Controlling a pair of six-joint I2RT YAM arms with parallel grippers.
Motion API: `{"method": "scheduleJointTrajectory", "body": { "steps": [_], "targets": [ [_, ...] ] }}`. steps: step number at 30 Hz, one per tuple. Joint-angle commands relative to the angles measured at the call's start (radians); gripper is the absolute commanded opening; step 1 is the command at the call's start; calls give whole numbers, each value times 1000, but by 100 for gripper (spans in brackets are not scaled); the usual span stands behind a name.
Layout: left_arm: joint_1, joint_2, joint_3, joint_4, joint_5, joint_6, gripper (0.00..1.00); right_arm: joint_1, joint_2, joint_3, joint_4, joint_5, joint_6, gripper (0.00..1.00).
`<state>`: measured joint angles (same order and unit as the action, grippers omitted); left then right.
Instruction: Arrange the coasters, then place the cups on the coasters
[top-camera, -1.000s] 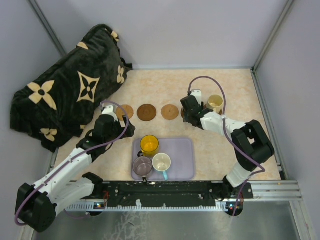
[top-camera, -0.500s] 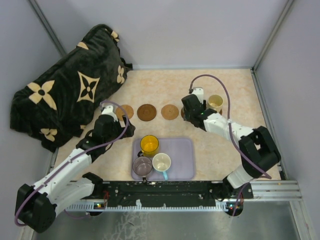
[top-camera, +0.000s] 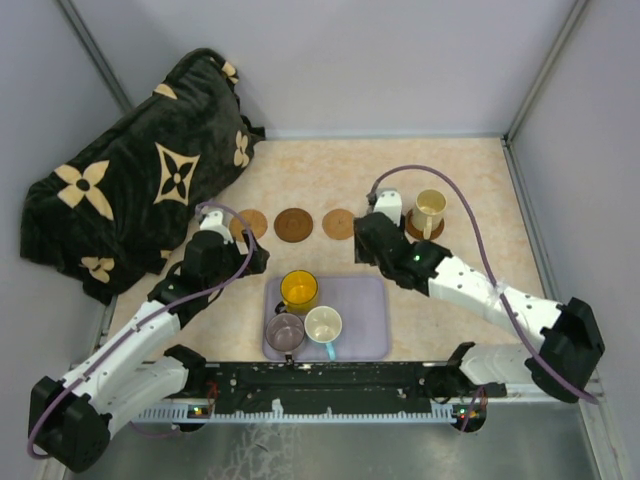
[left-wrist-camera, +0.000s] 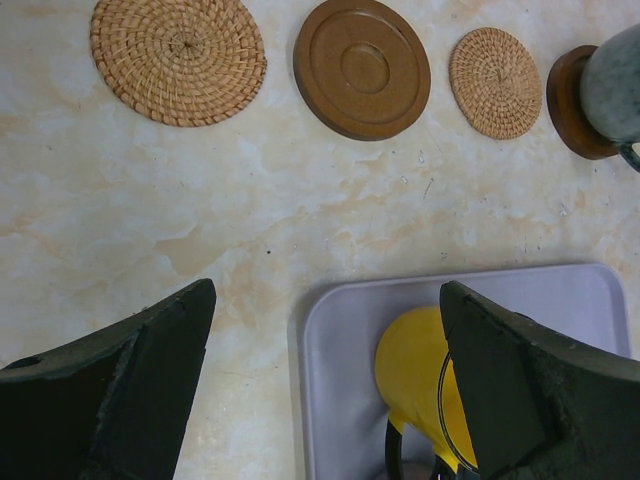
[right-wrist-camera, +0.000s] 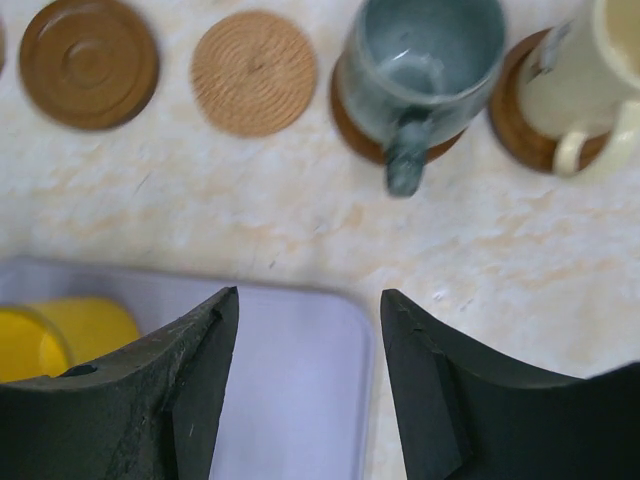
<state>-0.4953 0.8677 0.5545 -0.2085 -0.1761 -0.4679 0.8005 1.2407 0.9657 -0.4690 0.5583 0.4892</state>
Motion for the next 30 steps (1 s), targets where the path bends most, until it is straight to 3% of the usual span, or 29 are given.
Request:
{"method": "scheduleJointTrajectory", "body": {
  "steps": [1,8,21,30],
  "targets": [
    [-3,-12,22,-11,-13,2,99,145,-65,-35,-116,-19,148,60],
    [-2,-16,28,-21,-16,7,99,368,-91,-52,-206,-39,304,60],
    [-3,-48,18,-49,17,-14,99,472,-212,-121,-144,-208,236,68],
    [-3,-40,15,-45,12,-1,99,644,-147,-76,-185,-156,270,68]
  ]
}}
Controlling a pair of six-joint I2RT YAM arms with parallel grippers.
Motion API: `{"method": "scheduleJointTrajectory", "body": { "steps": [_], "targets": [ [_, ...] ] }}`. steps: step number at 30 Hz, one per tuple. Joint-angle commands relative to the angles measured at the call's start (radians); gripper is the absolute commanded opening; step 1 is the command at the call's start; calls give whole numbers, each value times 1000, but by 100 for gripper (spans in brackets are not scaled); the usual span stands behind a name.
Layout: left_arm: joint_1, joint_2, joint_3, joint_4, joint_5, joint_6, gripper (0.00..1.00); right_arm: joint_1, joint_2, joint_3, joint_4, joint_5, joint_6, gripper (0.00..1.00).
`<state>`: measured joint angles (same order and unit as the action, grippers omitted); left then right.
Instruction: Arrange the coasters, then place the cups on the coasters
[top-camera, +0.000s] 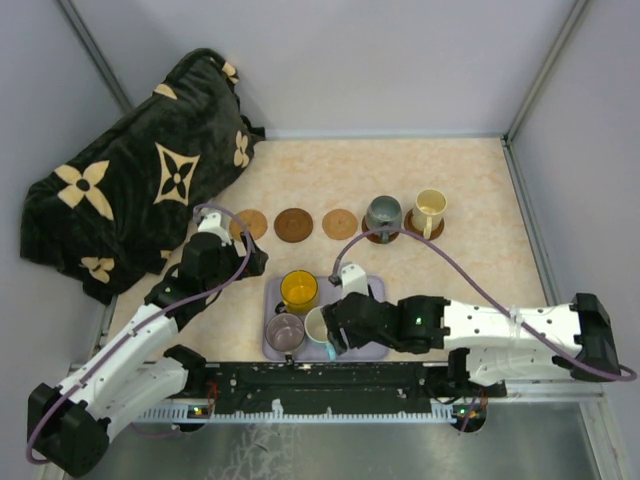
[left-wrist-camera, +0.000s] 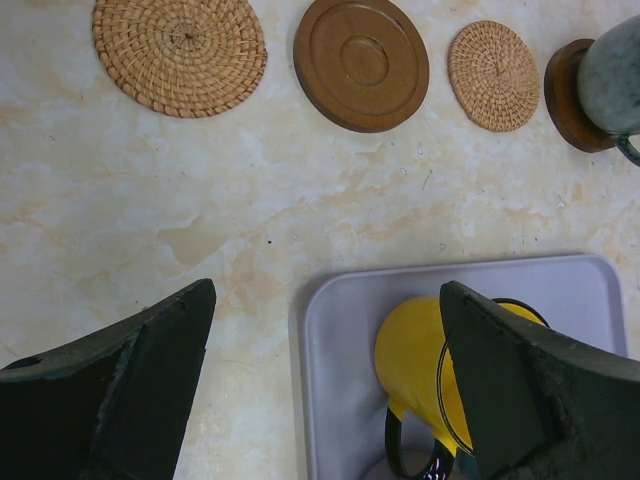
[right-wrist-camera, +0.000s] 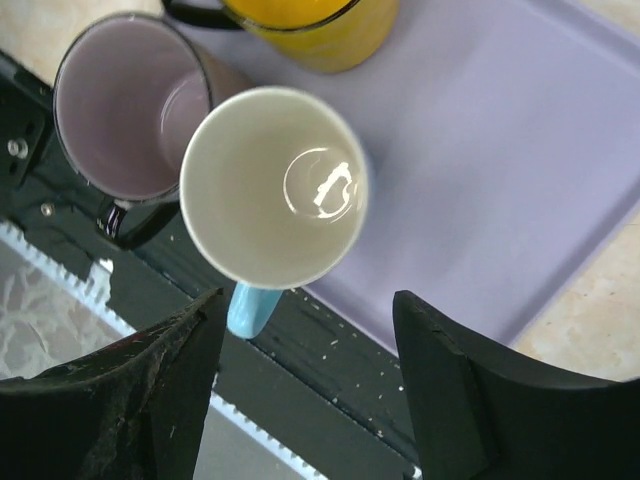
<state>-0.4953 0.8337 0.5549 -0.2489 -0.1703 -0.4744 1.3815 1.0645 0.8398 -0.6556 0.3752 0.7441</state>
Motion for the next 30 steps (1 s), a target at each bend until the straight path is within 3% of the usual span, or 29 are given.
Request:
{"method": "scheduleJointTrajectory", "body": {
  "steps": [1,14,30],
  "targets": [
    [-2,-7,14,-7,6,8,99,76,42,53,2,32,26,68],
    [-2,-81,-16,-42,6,-8,99,197,221,122,-15,91,159,64],
    [-3,-68,-32,-2,45,-12,99,211,371,219,-186,176,335,58]
  ]
}}
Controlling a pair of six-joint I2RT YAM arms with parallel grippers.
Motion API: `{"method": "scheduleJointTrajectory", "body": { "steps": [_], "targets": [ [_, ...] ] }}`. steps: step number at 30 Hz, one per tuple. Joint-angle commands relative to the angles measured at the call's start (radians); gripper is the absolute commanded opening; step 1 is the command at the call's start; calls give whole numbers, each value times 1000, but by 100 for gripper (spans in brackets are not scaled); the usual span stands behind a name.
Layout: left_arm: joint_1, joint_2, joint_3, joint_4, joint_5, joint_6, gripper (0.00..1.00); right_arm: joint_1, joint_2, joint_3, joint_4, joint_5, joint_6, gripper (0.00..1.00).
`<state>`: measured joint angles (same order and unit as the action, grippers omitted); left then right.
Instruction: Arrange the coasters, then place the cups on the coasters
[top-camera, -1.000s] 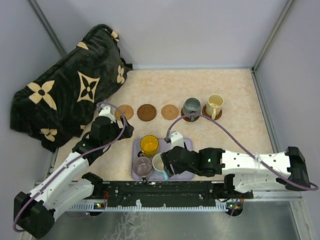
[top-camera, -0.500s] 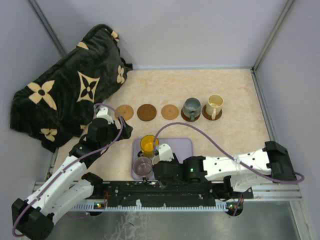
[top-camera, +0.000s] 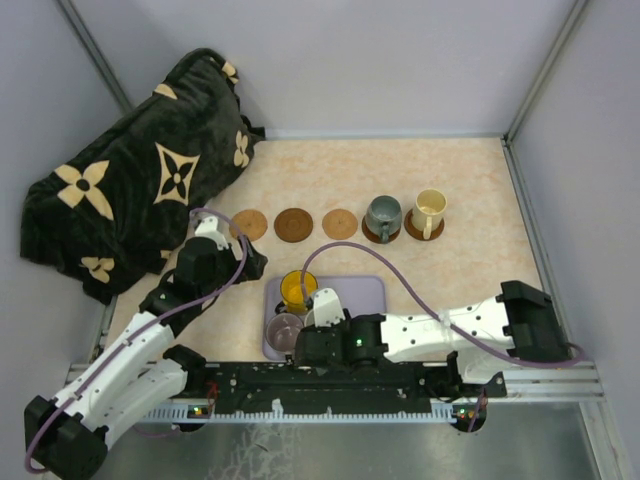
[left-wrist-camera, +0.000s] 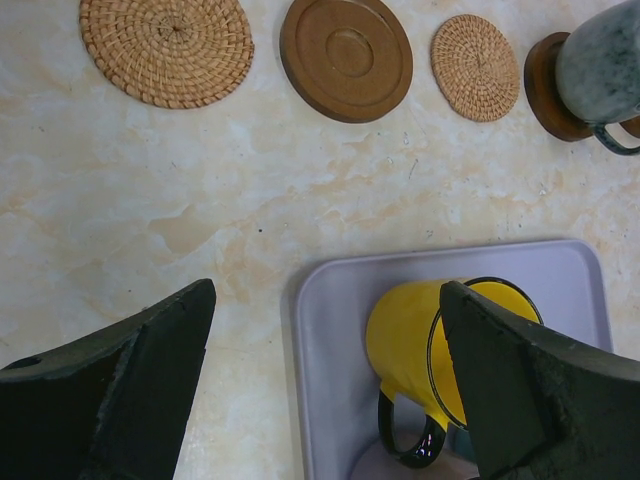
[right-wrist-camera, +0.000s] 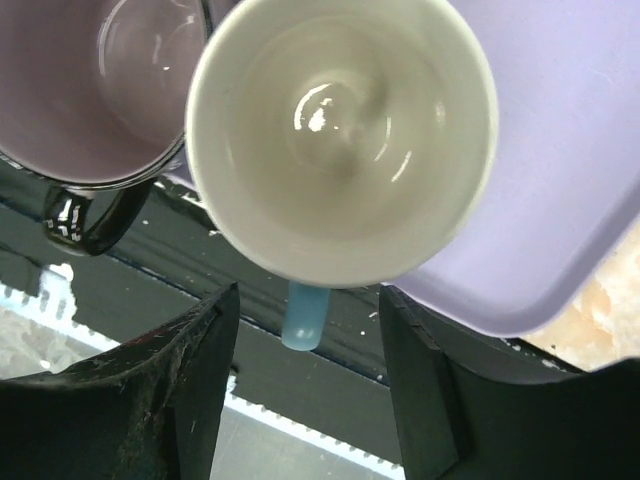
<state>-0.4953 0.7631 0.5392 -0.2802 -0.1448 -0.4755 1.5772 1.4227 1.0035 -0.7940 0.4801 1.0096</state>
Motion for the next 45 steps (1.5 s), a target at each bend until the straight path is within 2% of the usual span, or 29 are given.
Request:
{"method": "scheduleJointTrajectory", "body": {
  "steps": [1,25,33,36,37,39,45],
  "targets": [
    [-4,3,-17,32,20,-12,99,15,16,58,-53,73,70,58],
    [-2,9,-31,50,21,-16,99,15,96,98,-46,88,91,44],
    [-3,8,-36,52,22,-19,99,11,100,75,-31,89,95,35],
    [-3,6,-36,52,23,-19,100,10,103,73,-37,87,98,28],
    [-4,6,-35,52,23,-20,99,10,104,72,-39,87,98,21],
    [-3,5,-36,52,23,-19,99,10,104,72,-45,89,100,0],
    [-3,4,-37,52,22,-22,99,10,98,80,-85,109,104,0]
  ]
}}
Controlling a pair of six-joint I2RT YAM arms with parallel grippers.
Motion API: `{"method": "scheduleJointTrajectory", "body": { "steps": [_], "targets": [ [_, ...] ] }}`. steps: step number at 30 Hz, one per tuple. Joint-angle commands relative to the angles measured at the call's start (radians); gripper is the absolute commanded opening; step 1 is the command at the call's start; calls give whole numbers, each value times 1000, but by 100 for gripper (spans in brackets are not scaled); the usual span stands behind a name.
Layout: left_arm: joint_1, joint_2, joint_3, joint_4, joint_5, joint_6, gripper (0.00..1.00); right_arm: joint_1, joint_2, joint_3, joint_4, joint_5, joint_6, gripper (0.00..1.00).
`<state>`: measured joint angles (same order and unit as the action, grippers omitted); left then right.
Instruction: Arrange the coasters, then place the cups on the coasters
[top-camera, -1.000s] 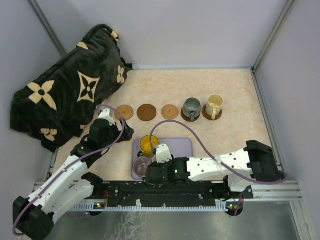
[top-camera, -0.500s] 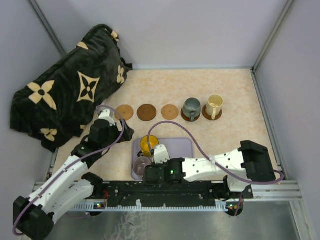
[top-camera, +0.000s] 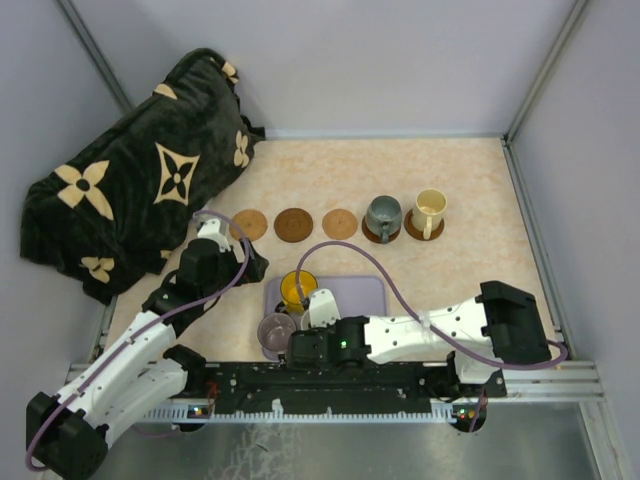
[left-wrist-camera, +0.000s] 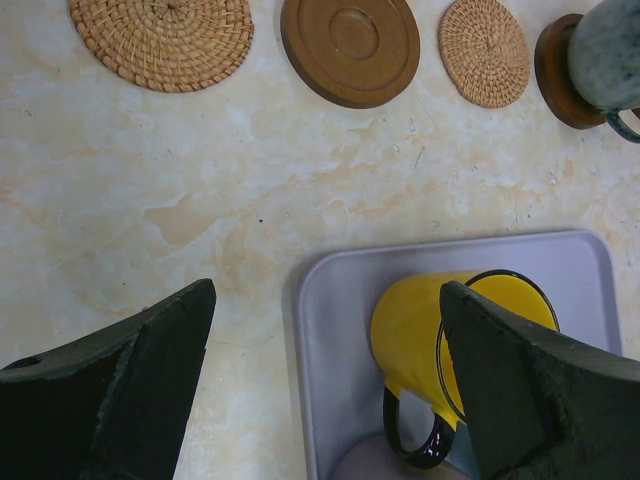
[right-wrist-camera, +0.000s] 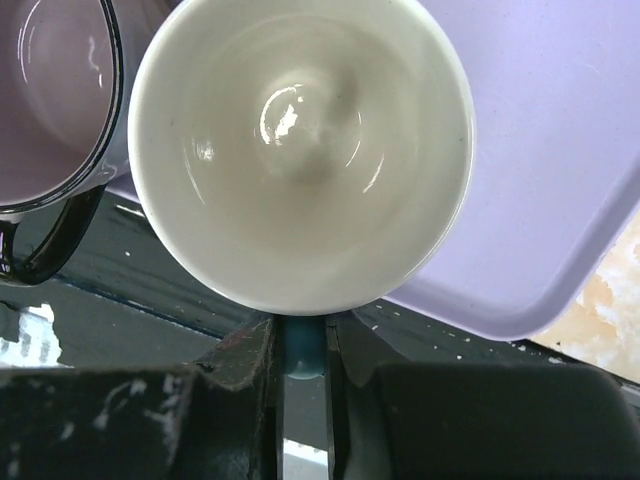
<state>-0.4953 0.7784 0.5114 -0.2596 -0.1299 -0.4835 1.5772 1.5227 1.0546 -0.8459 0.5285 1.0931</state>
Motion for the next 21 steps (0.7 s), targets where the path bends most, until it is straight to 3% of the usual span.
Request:
{"method": "scheduleJointTrajectory", "body": {
  "steps": [1,16,21],
  "targets": [
    [-3,-10,-11,32,9,-14,99,10,-4,33,-48,69,27,0],
    [-3,28,-3,63,16,-13,99,14,-154,81,-269,344,179,0],
    [-3,45,-2,77,20,-13,99,-85,-190,101,-225,375,71,0]
  ]
}}
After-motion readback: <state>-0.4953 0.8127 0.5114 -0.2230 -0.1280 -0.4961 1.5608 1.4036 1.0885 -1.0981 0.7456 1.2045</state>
